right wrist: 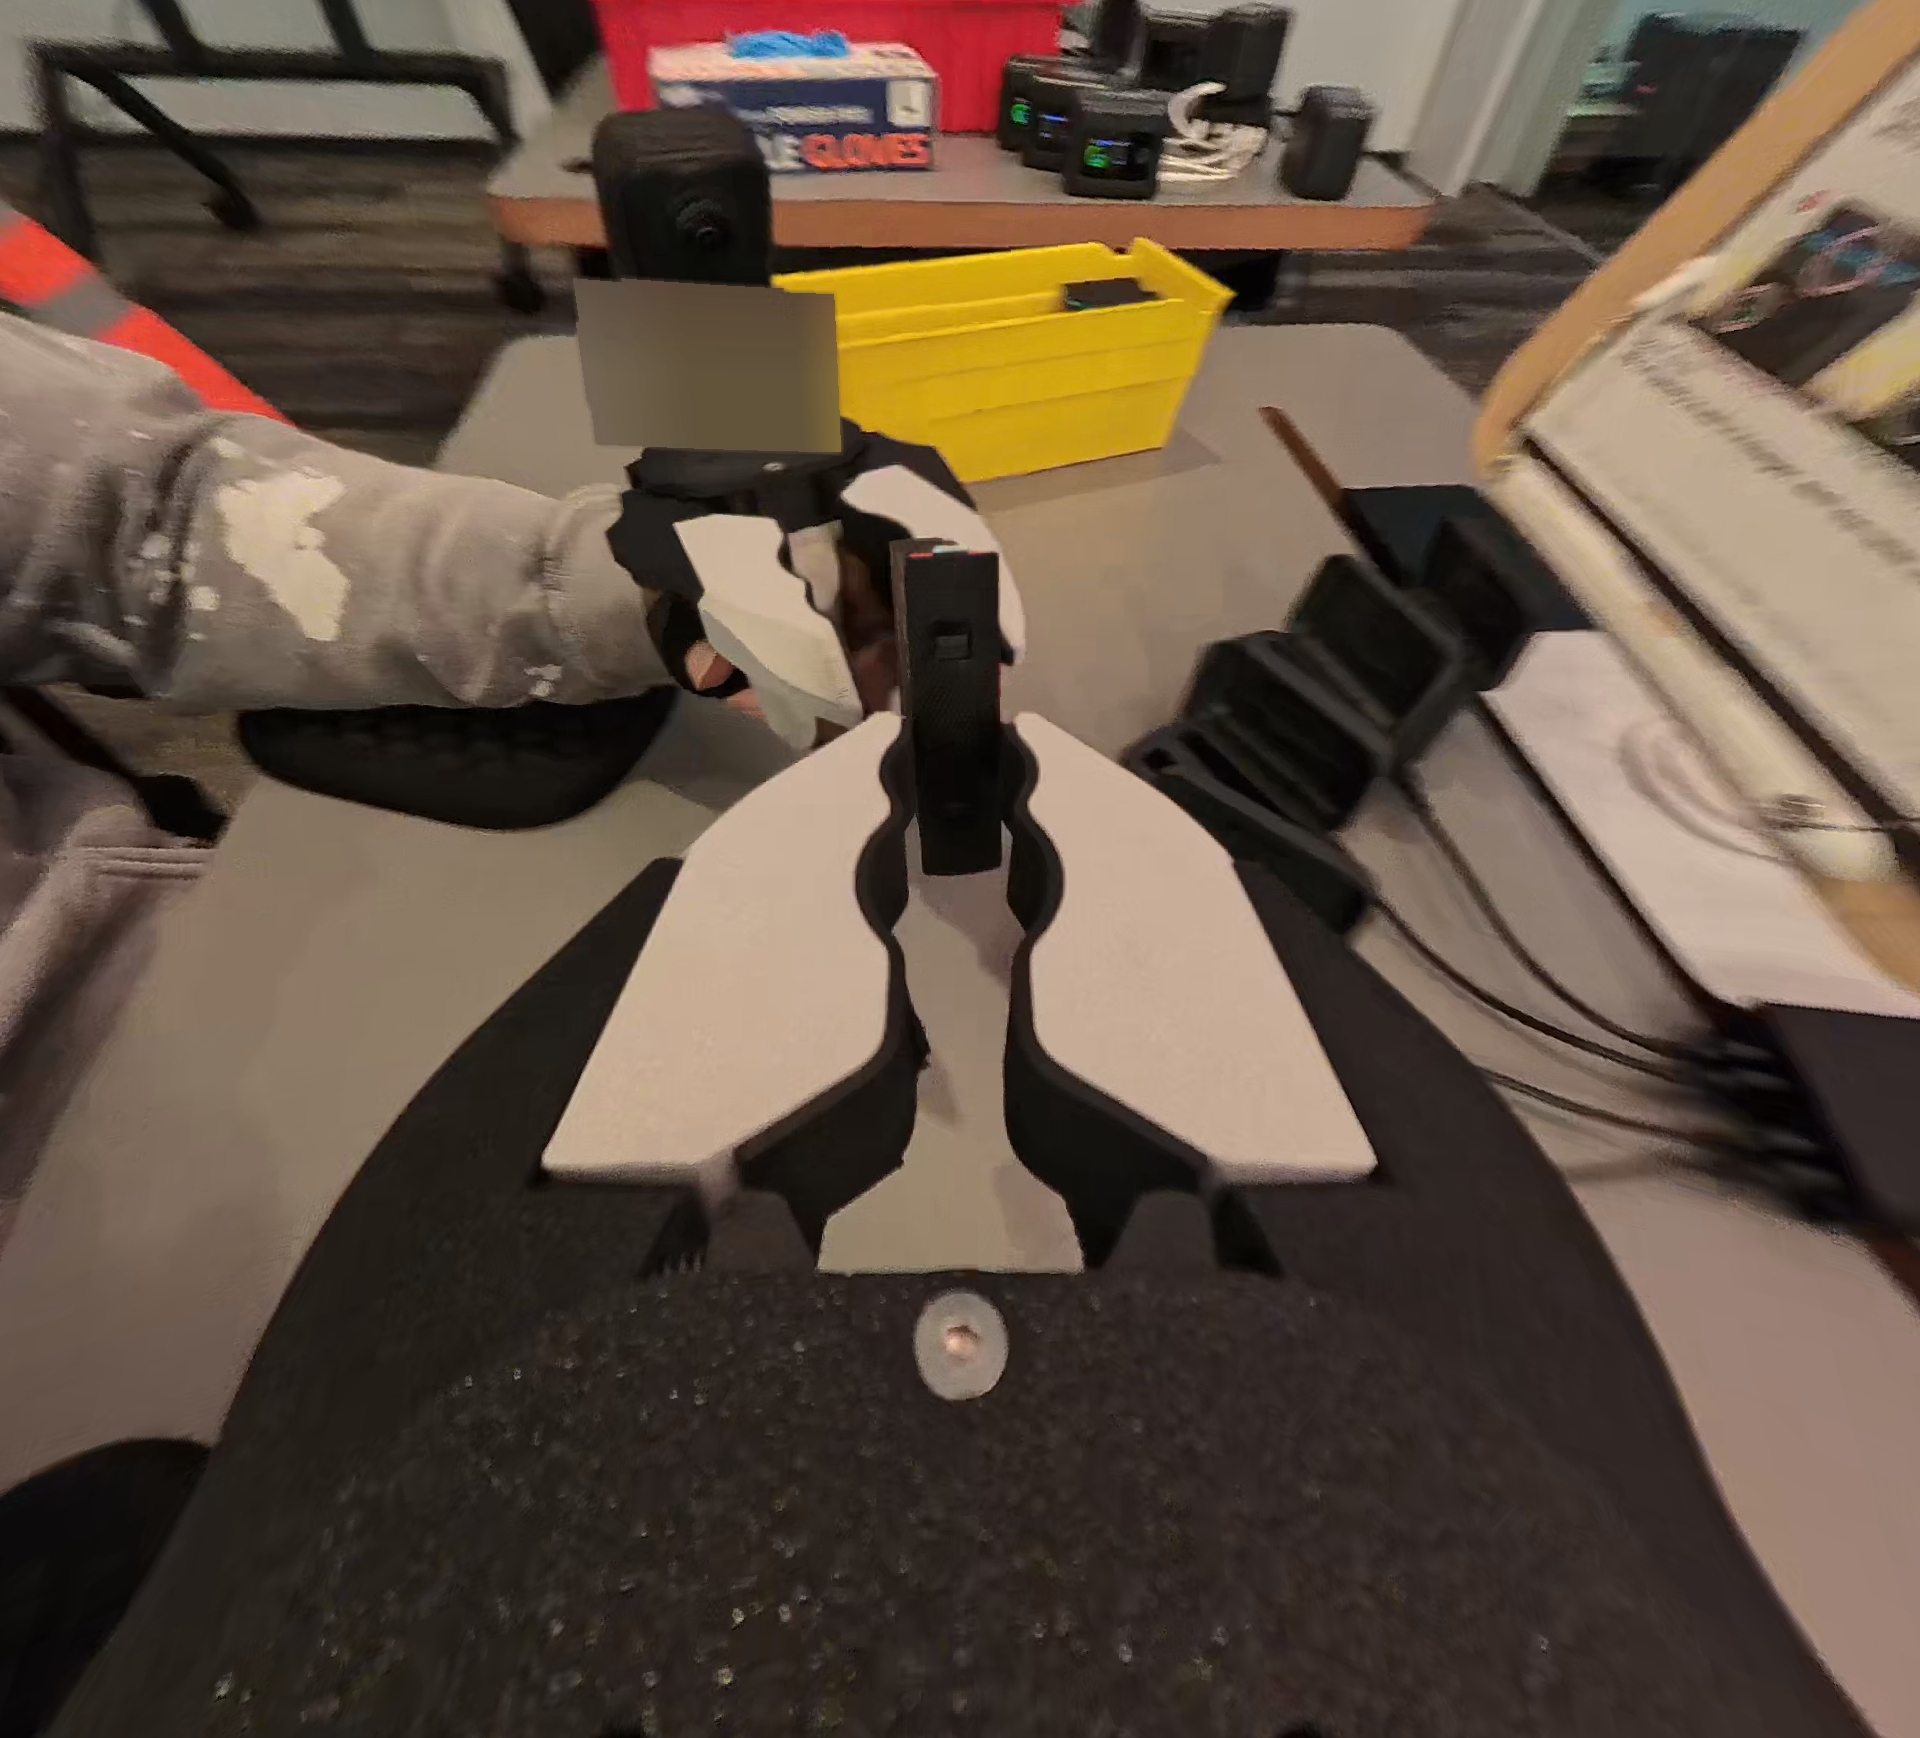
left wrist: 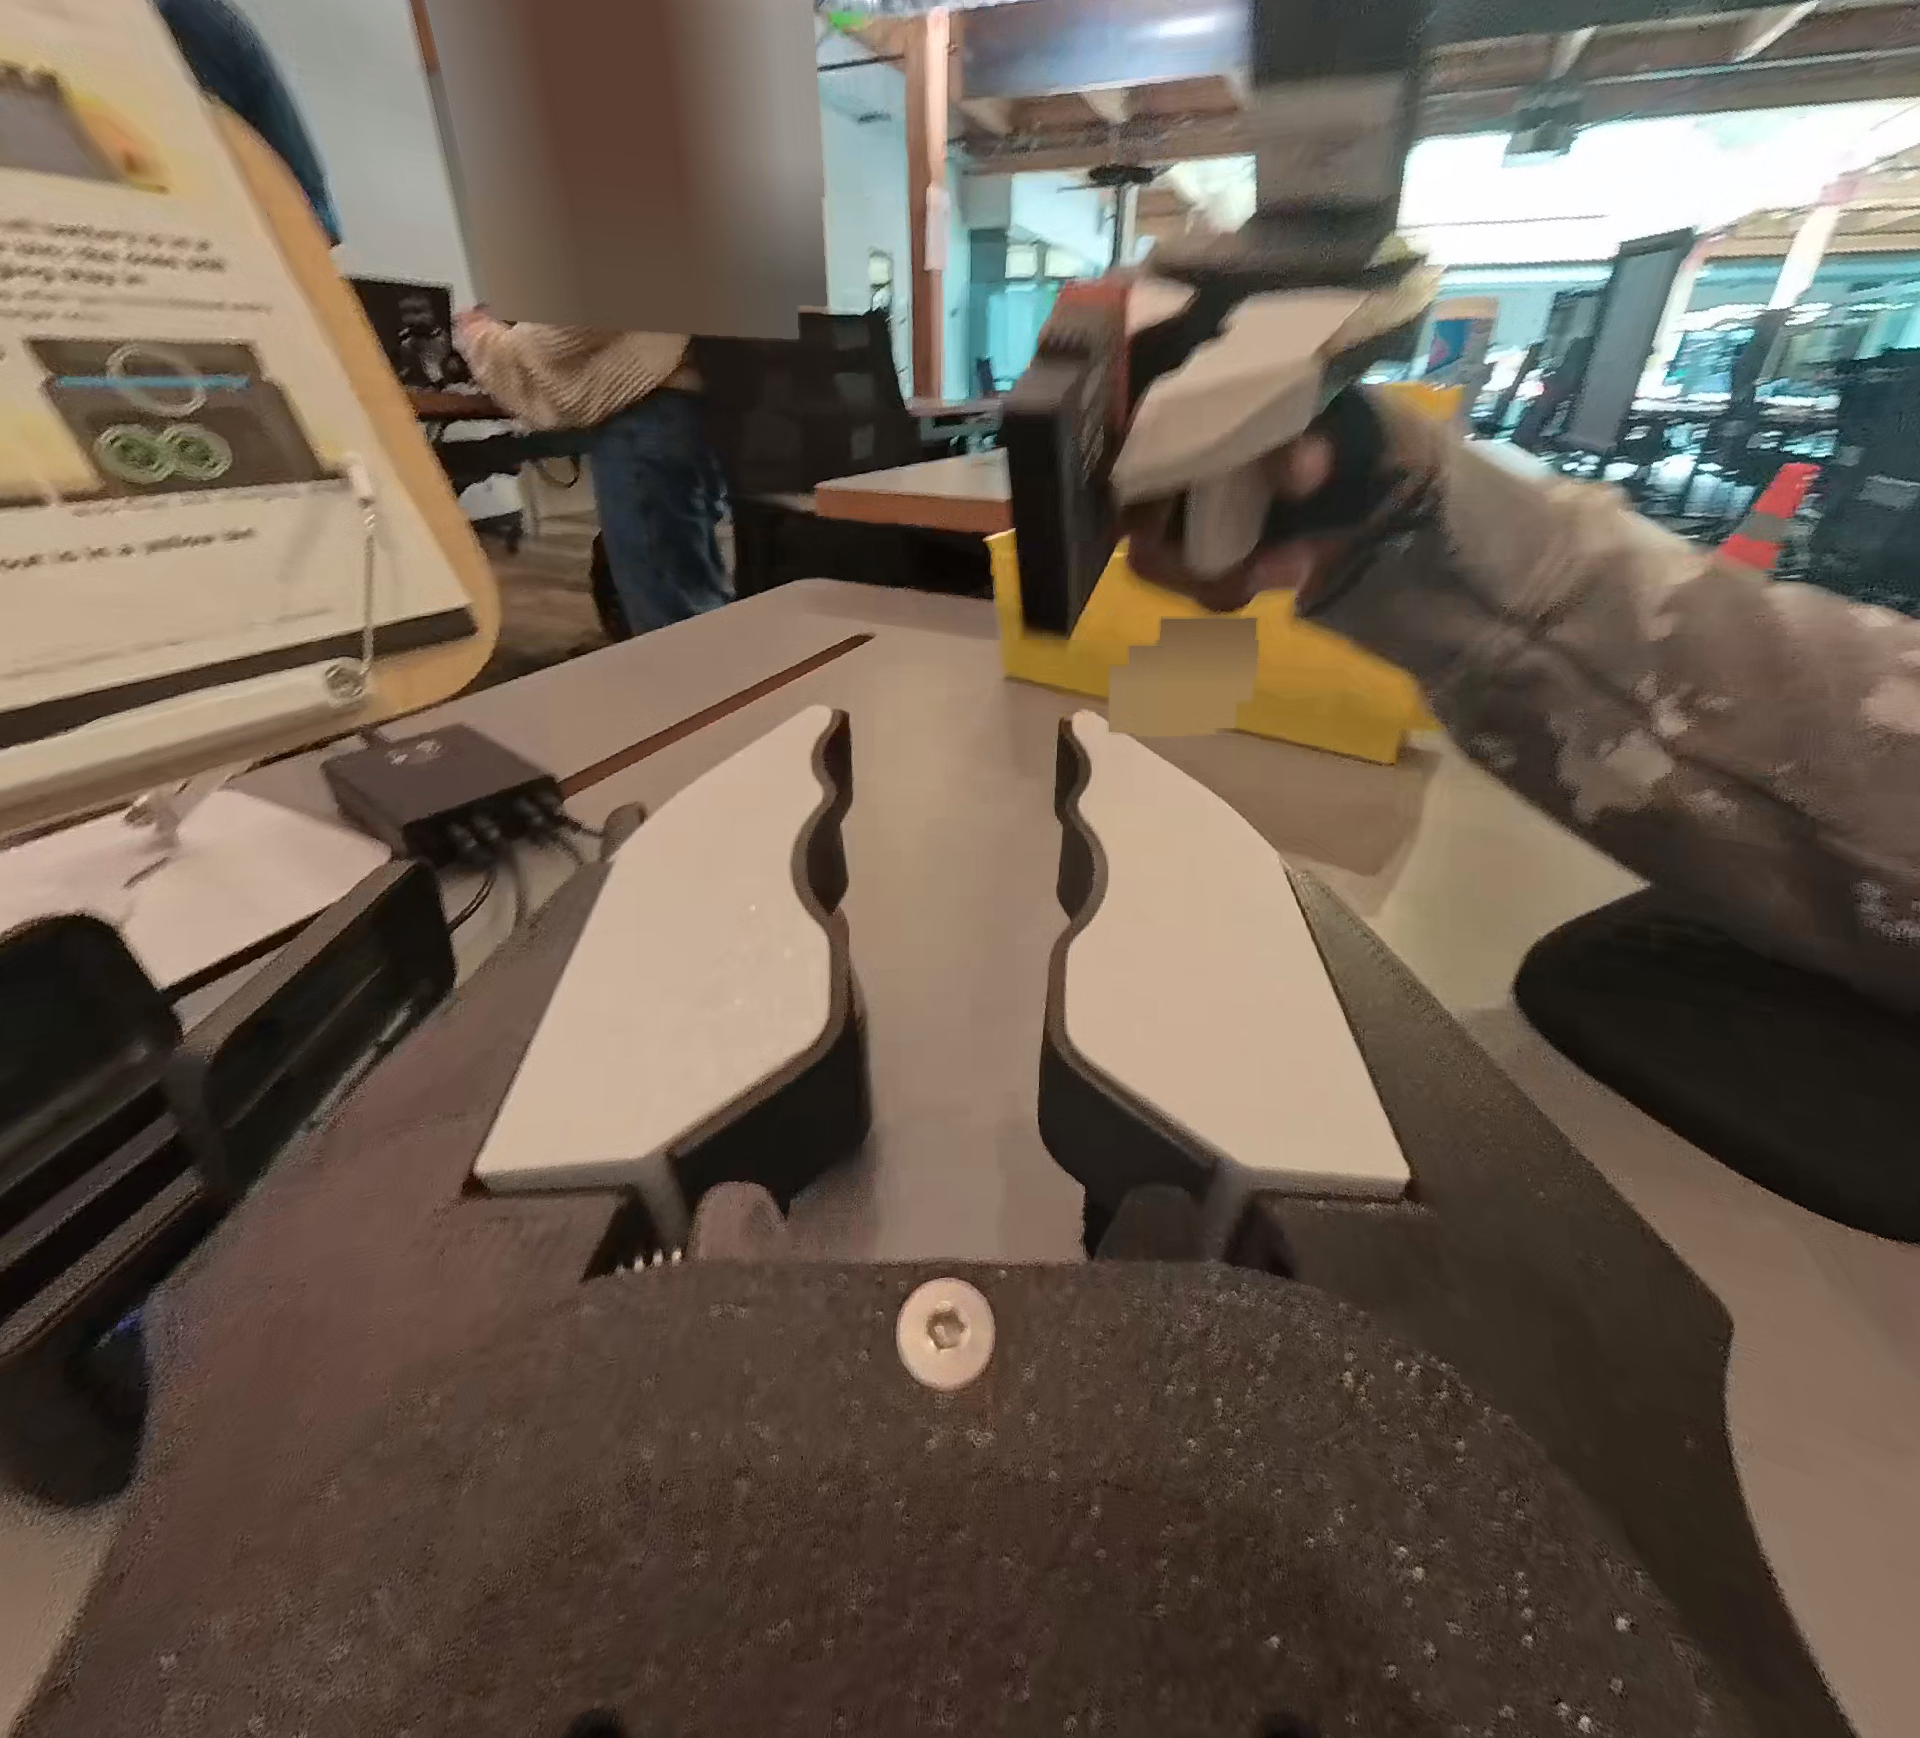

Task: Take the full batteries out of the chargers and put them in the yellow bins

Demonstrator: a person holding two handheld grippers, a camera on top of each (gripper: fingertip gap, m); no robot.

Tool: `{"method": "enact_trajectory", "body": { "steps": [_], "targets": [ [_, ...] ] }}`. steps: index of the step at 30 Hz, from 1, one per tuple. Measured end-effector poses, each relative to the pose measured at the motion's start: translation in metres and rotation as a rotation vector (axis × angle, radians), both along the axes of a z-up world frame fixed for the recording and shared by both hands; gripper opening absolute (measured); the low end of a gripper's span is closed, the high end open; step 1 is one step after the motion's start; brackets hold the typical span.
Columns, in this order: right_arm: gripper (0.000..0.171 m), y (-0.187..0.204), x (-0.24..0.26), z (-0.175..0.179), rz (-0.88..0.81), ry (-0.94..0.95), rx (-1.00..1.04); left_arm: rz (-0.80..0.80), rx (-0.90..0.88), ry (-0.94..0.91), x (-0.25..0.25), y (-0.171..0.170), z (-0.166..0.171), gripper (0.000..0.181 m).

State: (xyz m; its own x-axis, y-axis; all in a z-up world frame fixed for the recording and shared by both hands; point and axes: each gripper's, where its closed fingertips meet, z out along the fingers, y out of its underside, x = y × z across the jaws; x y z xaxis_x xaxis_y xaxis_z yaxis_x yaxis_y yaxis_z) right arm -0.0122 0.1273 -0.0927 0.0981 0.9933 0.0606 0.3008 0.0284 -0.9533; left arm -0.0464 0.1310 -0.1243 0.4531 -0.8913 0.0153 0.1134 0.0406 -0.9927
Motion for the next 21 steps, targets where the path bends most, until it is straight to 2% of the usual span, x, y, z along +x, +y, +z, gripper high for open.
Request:
{"method": "enact_trajectory", "body": {
  "steps": [3,7,11,14,17,21],
  "targets": [
    [0.014,0.017,0.040,0.026,-0.145,-0.140,0.121,0.074,-0.036,0.055,-0.002,0.013,-0.013,0.036],
    [0.014,0.044,0.119,0.058,-0.313,-0.415,0.243,0.145,-0.026,0.116,-0.002,0.020,-0.020,0.035],
    [0.014,0.075,0.221,0.062,-0.453,-0.761,0.263,0.178,-0.029,0.143,-0.003,0.024,-0.027,0.032],
    [0.014,0.089,0.294,0.043,-0.499,-0.969,0.200,0.207,-0.031,0.172,-0.004,0.028,-0.033,0.027],
    [0.014,0.089,0.355,0.004,-0.487,-1.139,0.100,0.201,-0.032,0.185,-0.001,0.027,-0.038,0.024],
    [0.014,0.081,0.404,-0.054,-0.441,-1.274,-0.012,0.198,-0.038,0.200,0.002,0.027,-0.045,0.022]
  ]
}}
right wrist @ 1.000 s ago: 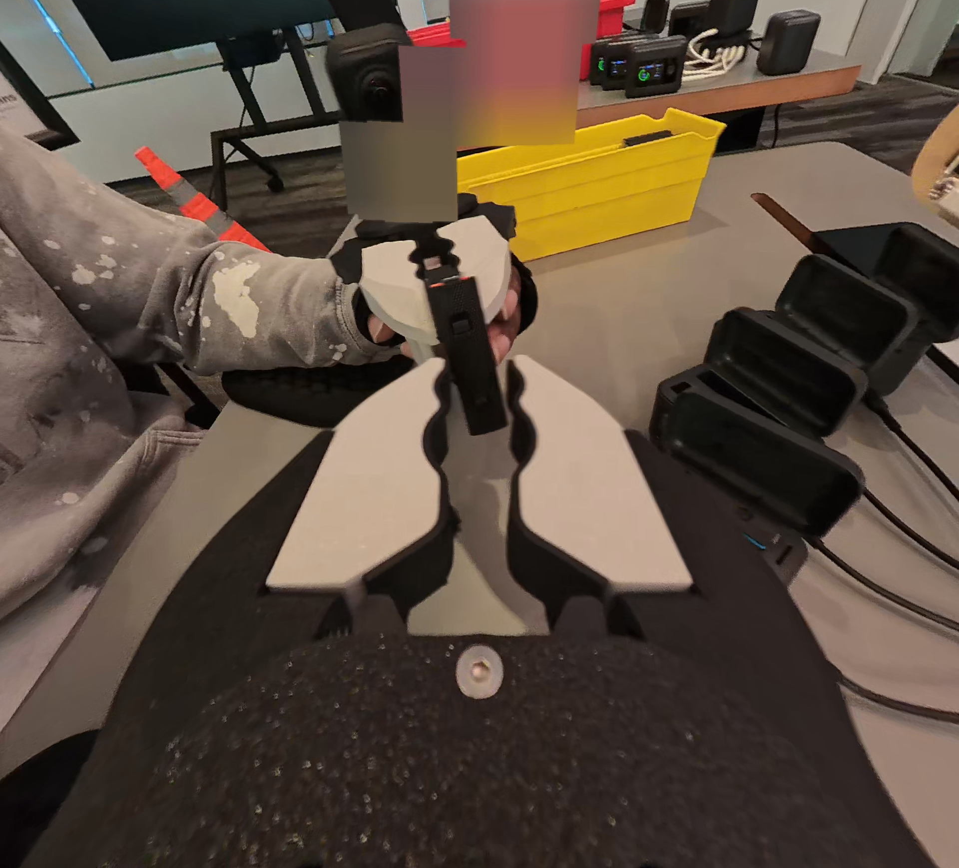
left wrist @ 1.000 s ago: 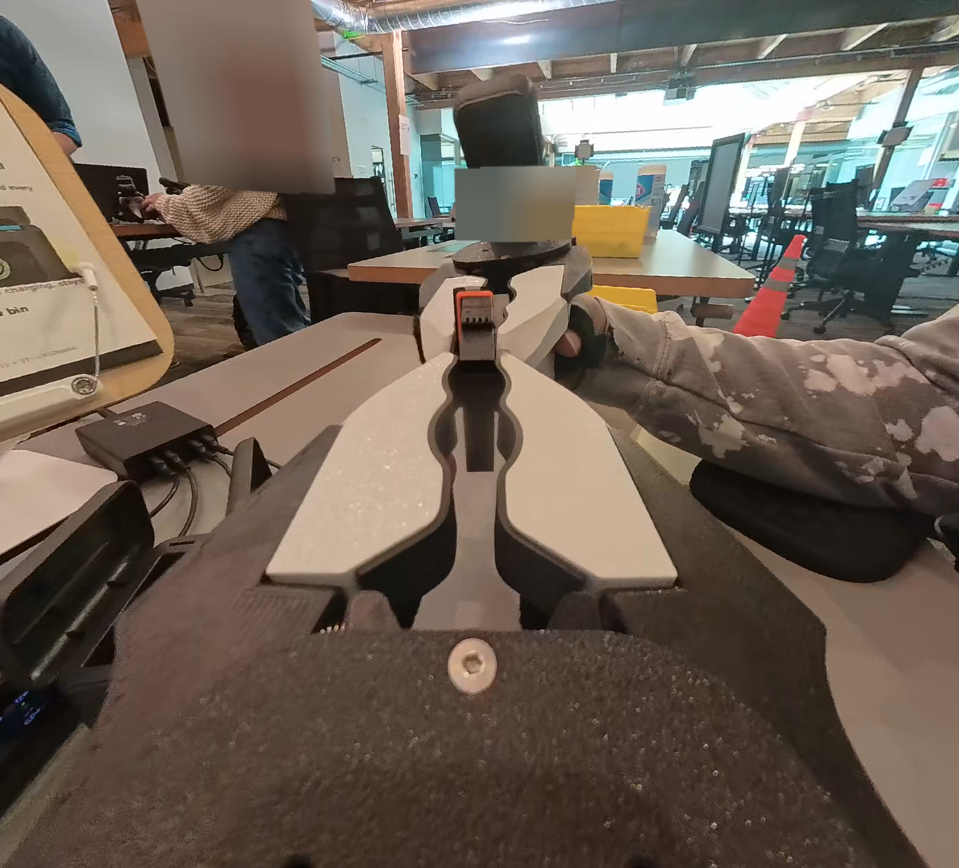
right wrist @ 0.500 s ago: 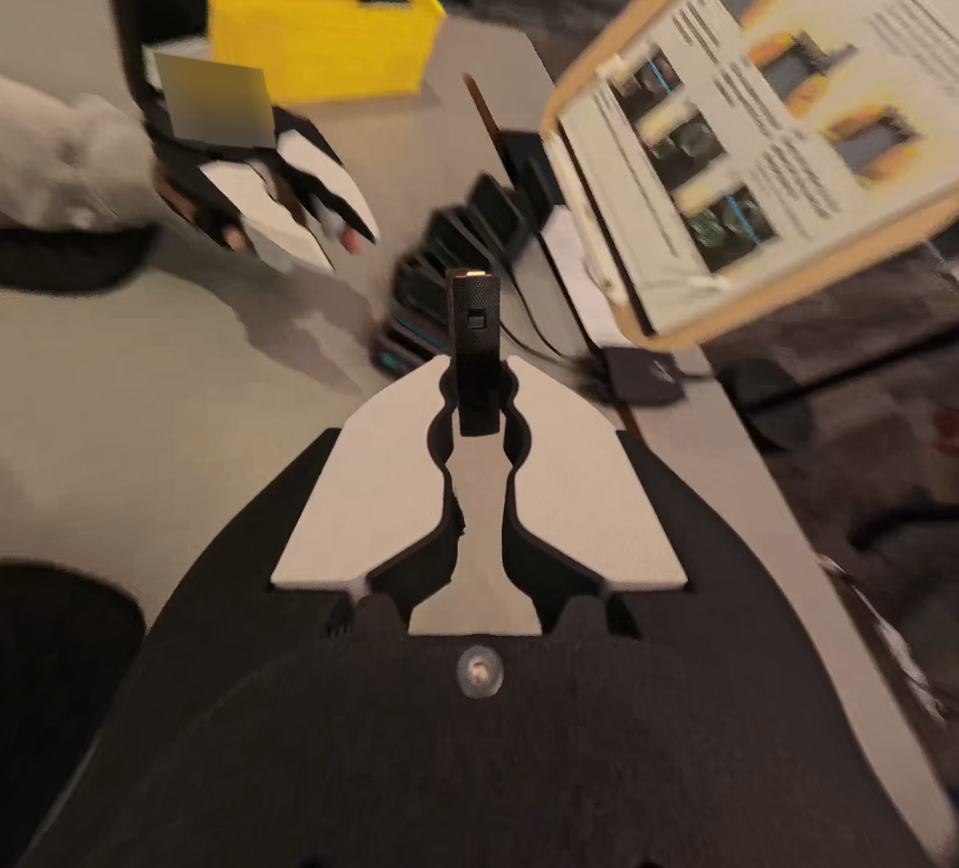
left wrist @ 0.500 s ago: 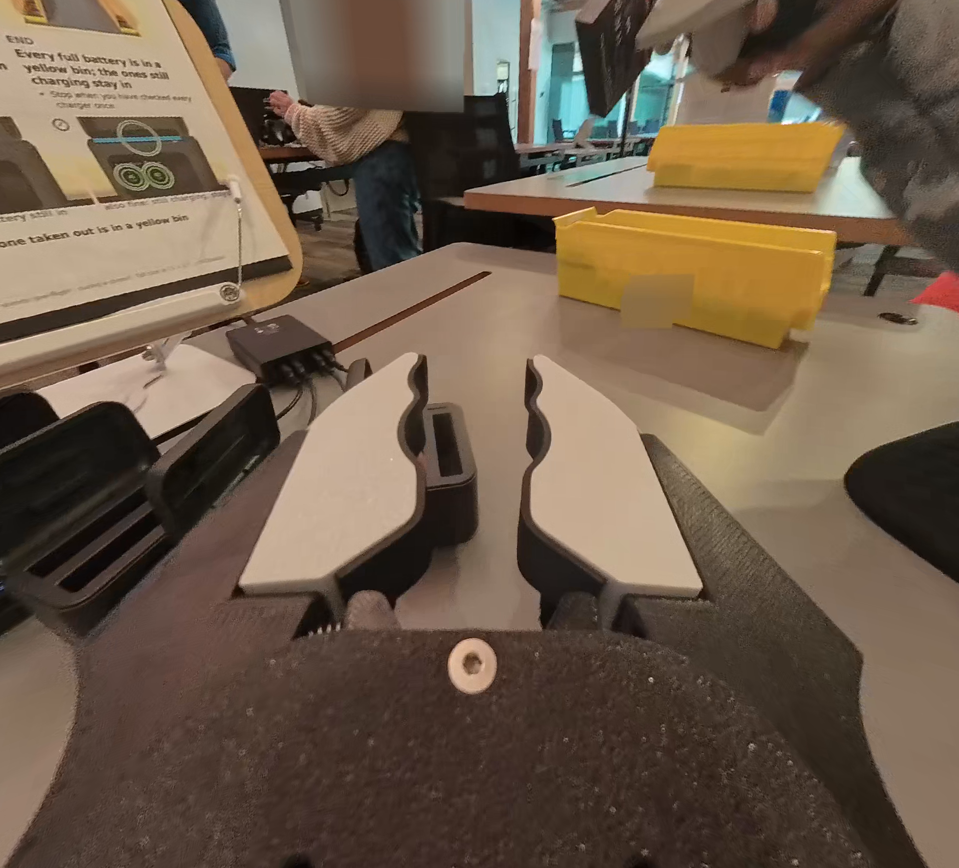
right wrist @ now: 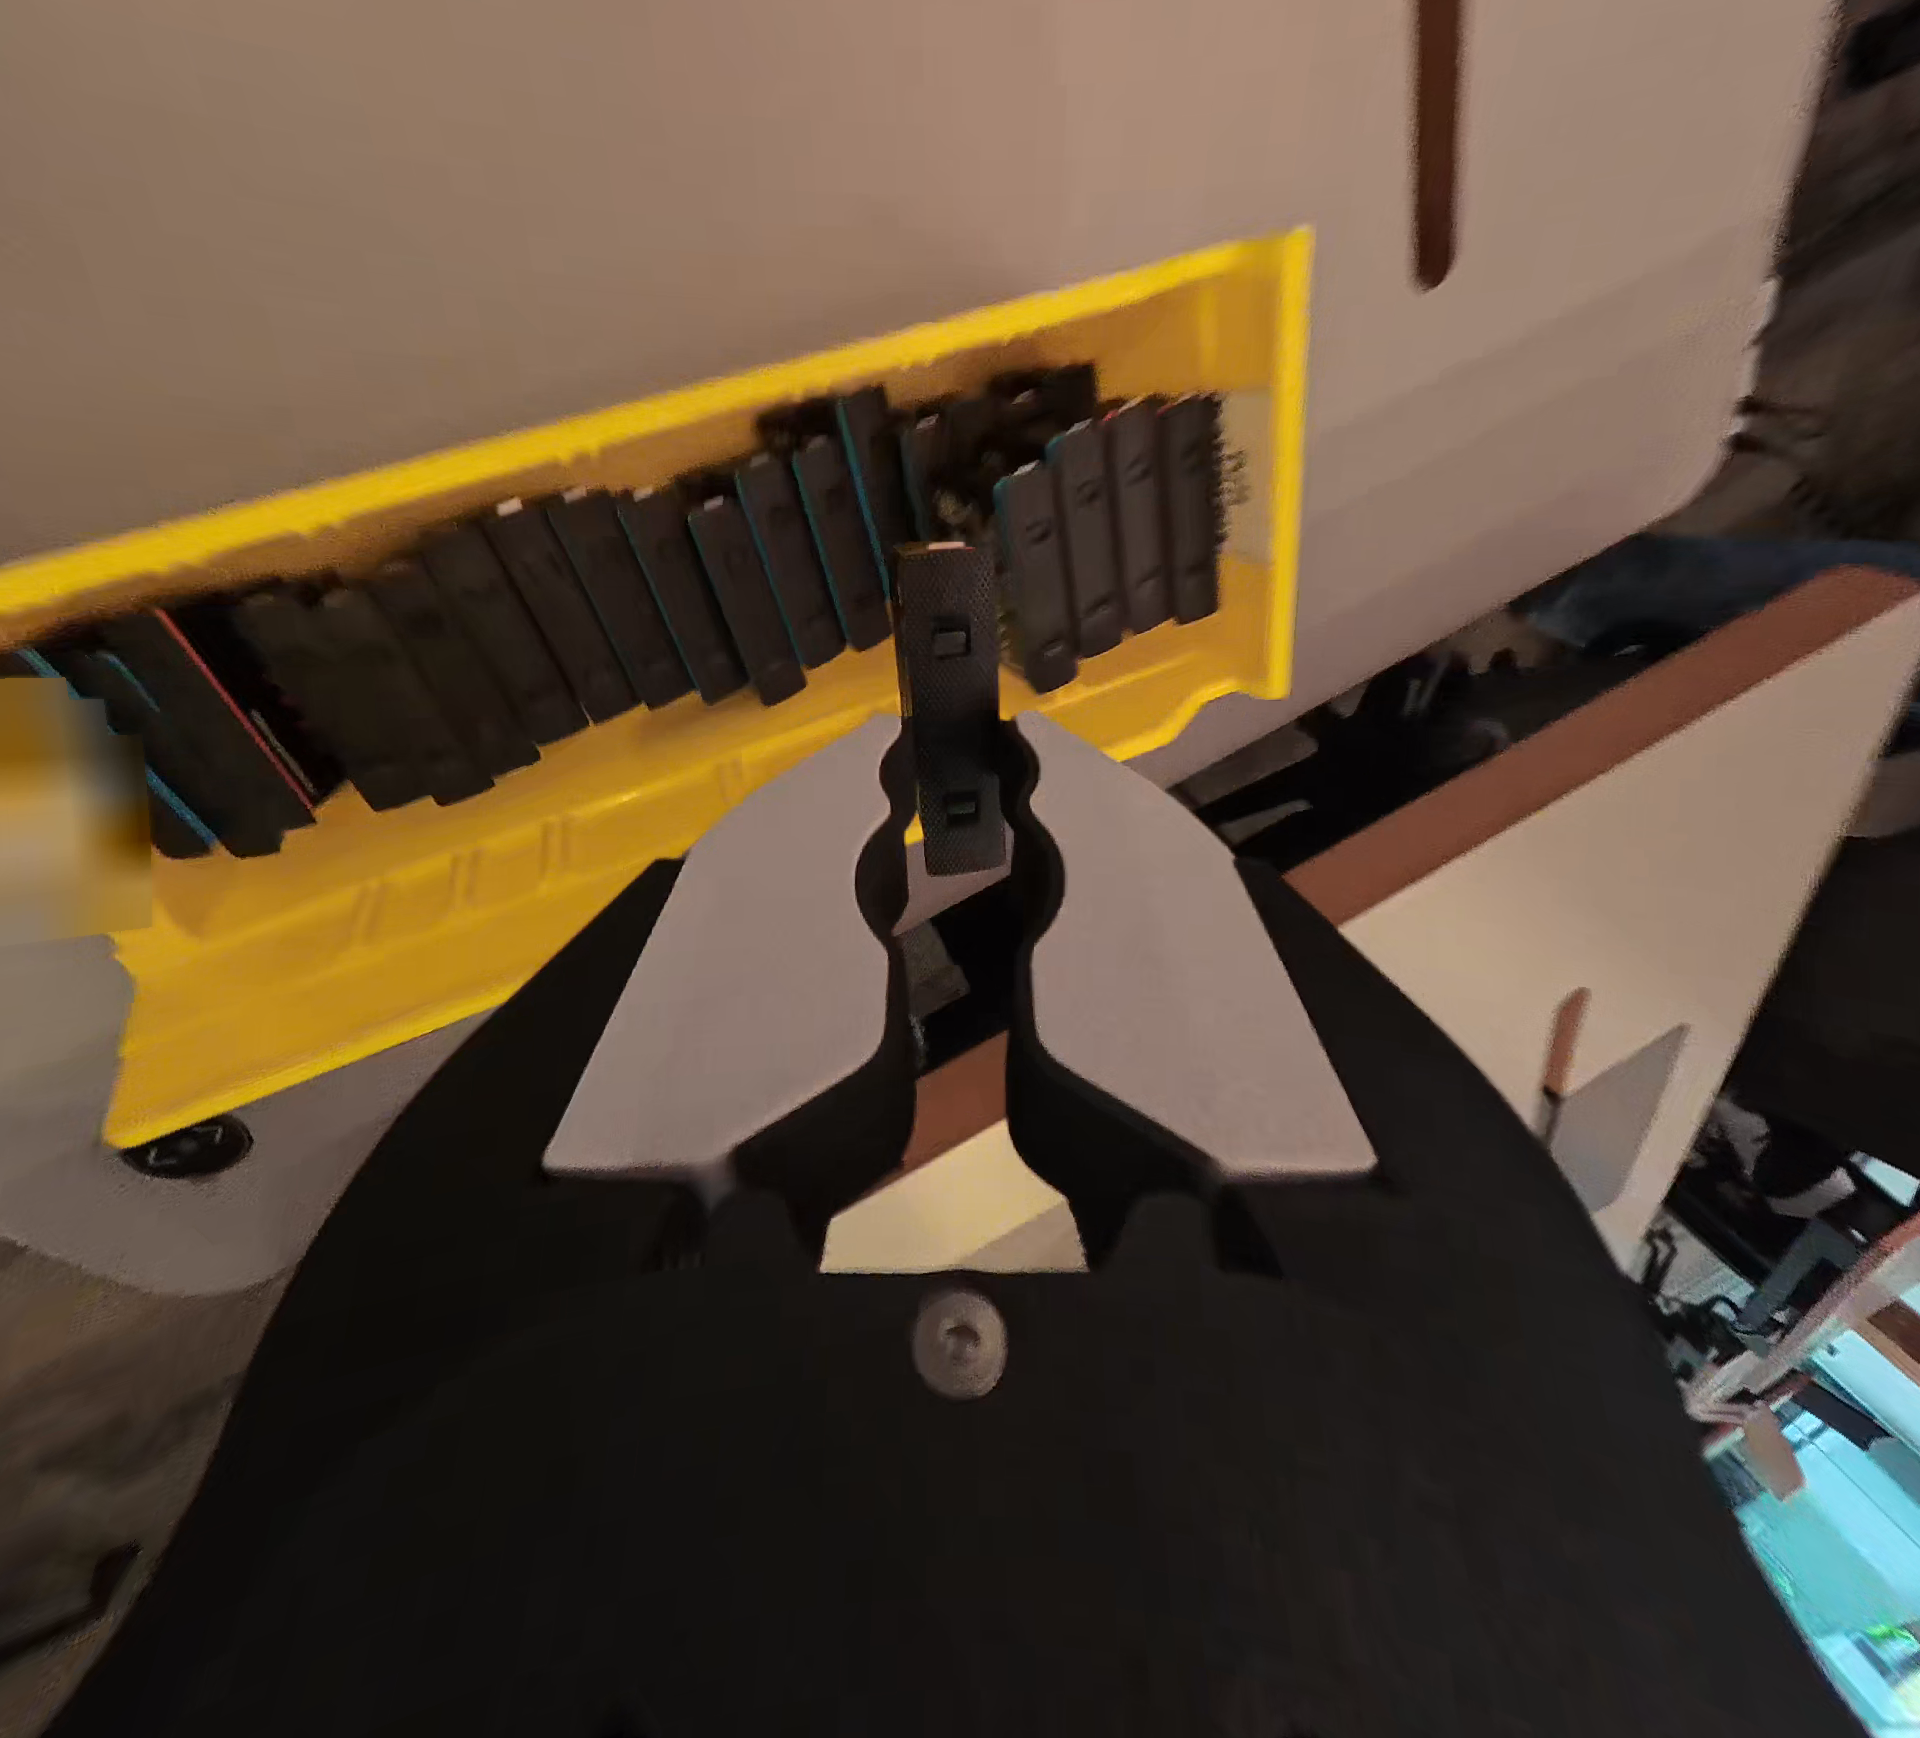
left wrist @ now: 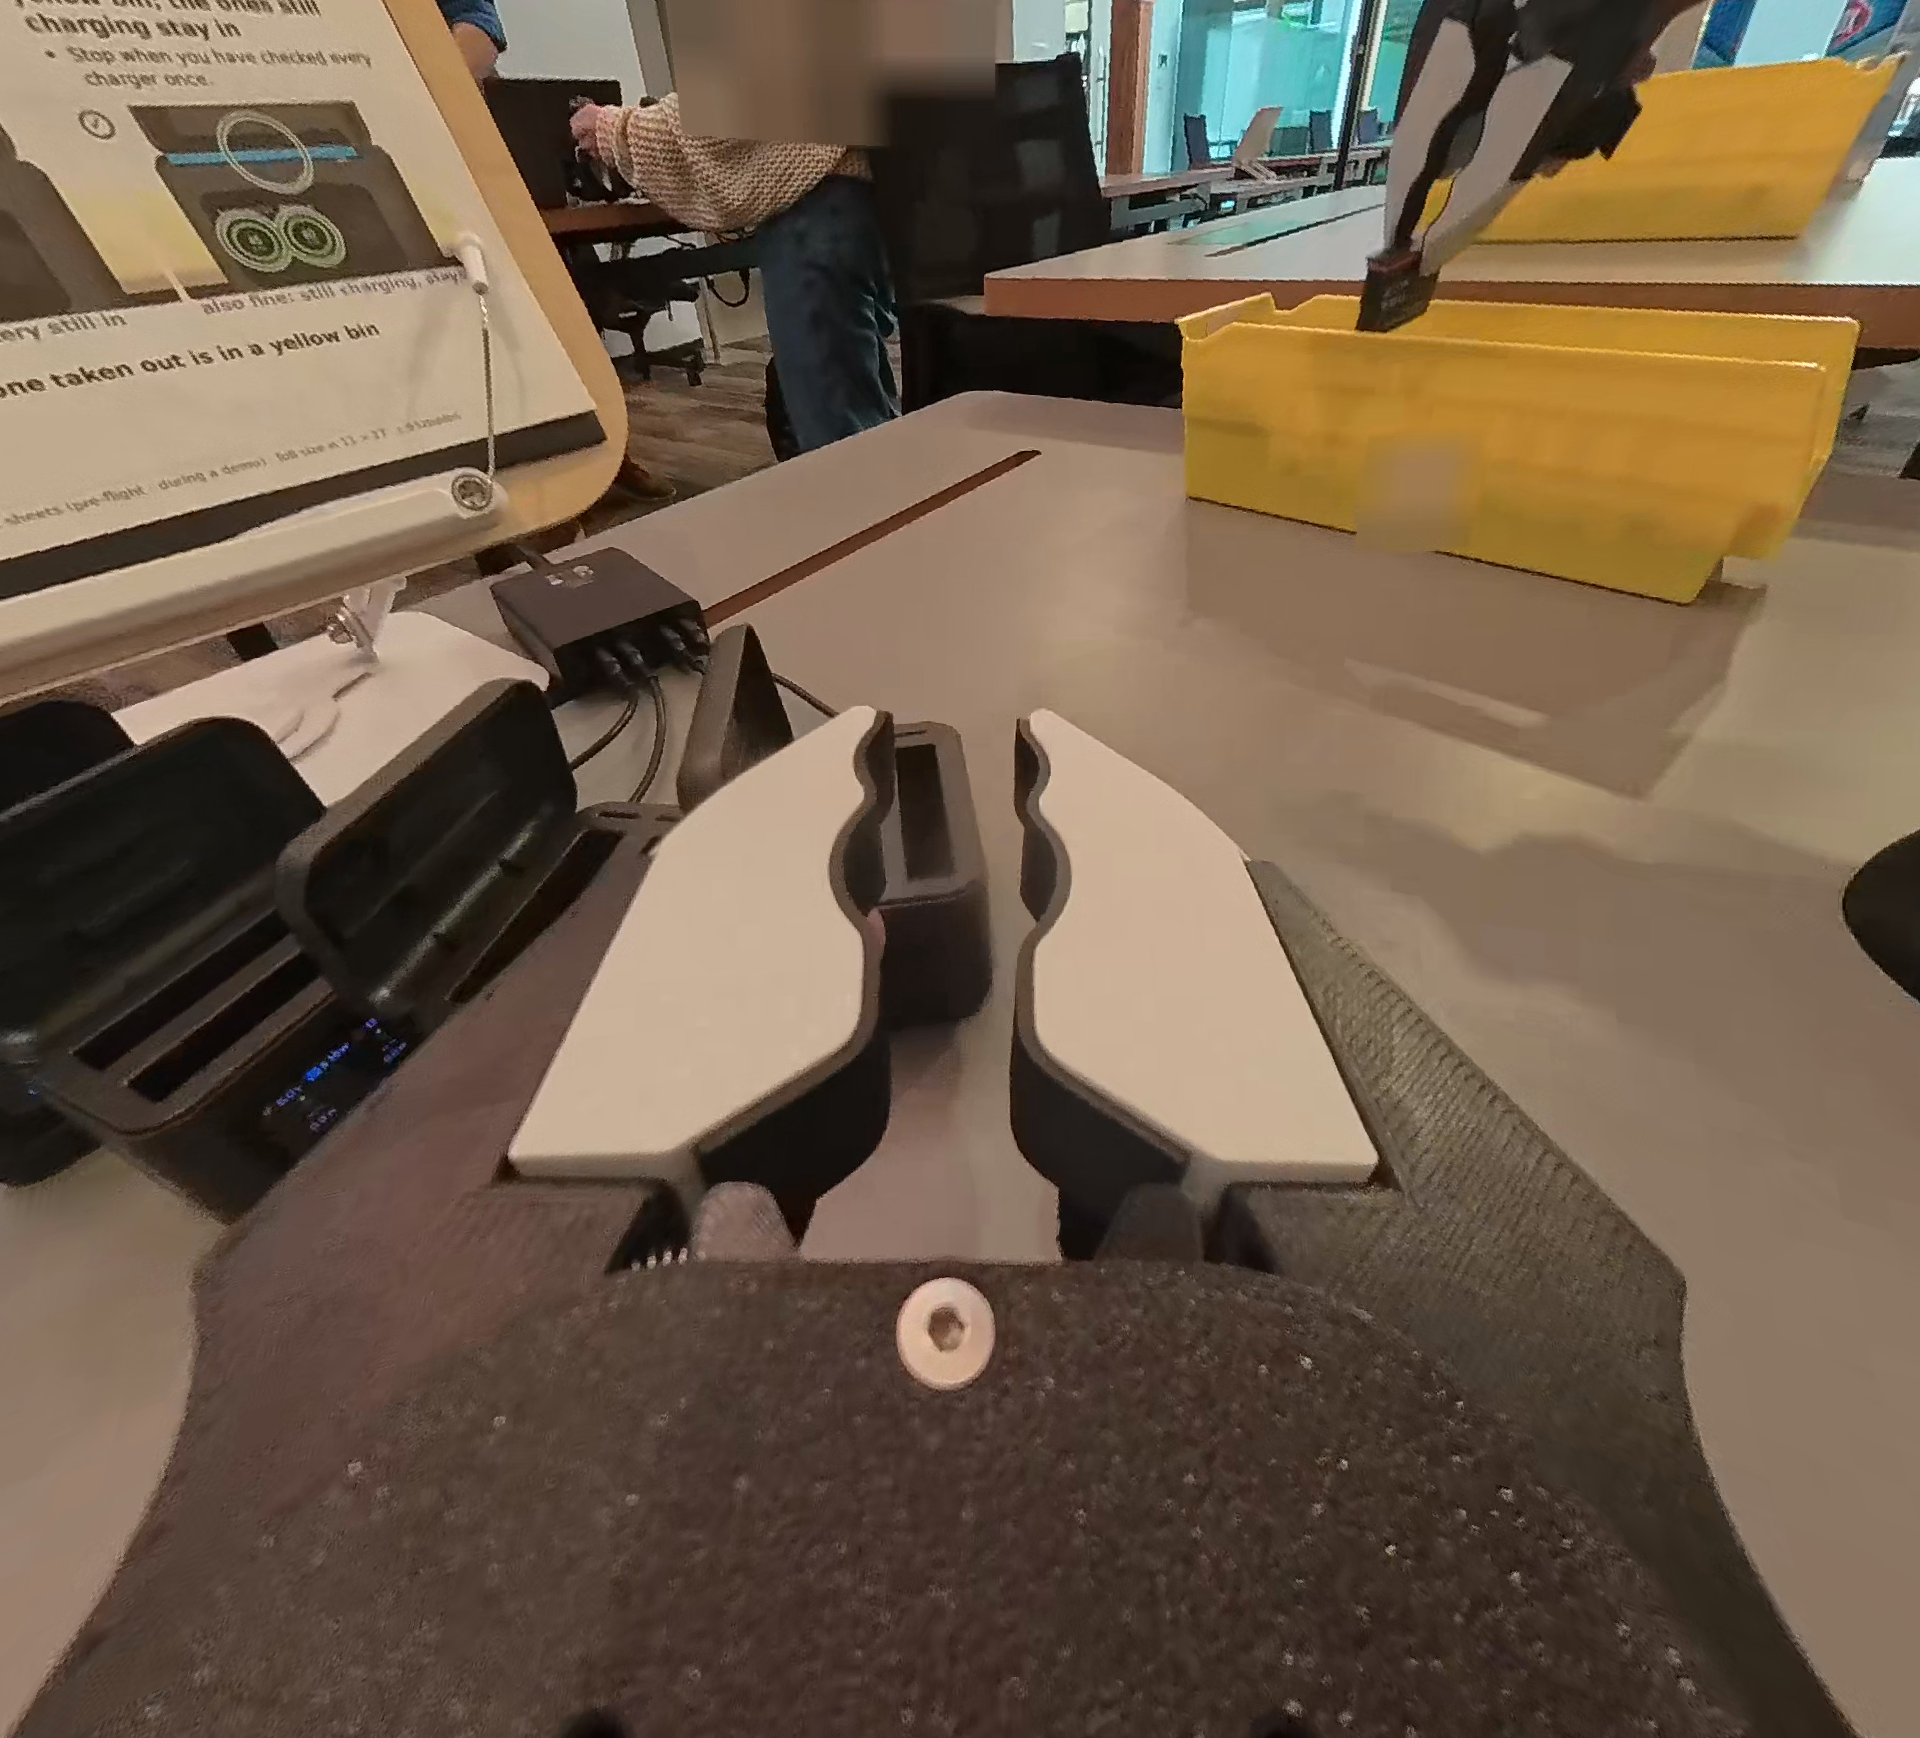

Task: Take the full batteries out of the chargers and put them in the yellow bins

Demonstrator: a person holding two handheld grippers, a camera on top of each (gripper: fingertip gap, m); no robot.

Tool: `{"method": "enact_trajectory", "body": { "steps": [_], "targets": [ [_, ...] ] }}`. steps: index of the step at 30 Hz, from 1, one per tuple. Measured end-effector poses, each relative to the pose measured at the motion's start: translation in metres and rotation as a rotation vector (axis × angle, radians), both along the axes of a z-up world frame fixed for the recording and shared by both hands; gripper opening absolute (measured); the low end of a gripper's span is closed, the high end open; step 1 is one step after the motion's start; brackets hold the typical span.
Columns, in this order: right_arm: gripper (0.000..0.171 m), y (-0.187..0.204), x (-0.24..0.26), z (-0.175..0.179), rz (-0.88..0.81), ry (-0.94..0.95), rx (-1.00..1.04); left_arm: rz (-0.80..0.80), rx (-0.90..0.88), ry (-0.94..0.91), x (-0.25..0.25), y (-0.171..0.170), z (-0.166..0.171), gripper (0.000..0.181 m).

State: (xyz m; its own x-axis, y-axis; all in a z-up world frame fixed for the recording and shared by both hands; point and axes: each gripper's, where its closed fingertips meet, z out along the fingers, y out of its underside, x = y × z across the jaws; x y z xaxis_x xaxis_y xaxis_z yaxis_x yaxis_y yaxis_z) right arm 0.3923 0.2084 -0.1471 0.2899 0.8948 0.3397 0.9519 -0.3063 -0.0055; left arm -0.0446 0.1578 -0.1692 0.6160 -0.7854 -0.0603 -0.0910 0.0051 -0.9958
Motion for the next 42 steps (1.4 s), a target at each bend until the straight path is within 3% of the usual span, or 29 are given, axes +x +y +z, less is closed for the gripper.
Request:
{"method": "enact_trajectory", "body": {
  "steps": [3,12,25,33,42],
  "targets": [
    [0.014,-0.002,0.010,-0.030,-0.002,0.010,-0.048,0.002,-0.023,0.021,0.001,0.002,-0.009,0.021],
    [0.015,0.009,0.002,-0.059,0.022,0.077,-0.062,0.014,-0.043,0.041,0.000,0.005,-0.018,0.020],
    [0.015,0.021,0.003,-0.058,0.071,0.000,0.003,0.013,-0.043,0.053,0.001,0.006,-0.020,0.019],
    [0.020,0.027,0.003,-0.045,0.044,-0.001,0.015,0.008,-0.041,0.059,0.003,0.005,-0.021,0.019],
    [0.020,0.044,-0.004,-0.012,0.017,0.008,0.194,0.017,-0.041,0.074,0.003,0.006,-0.022,0.019]
  ]
}}
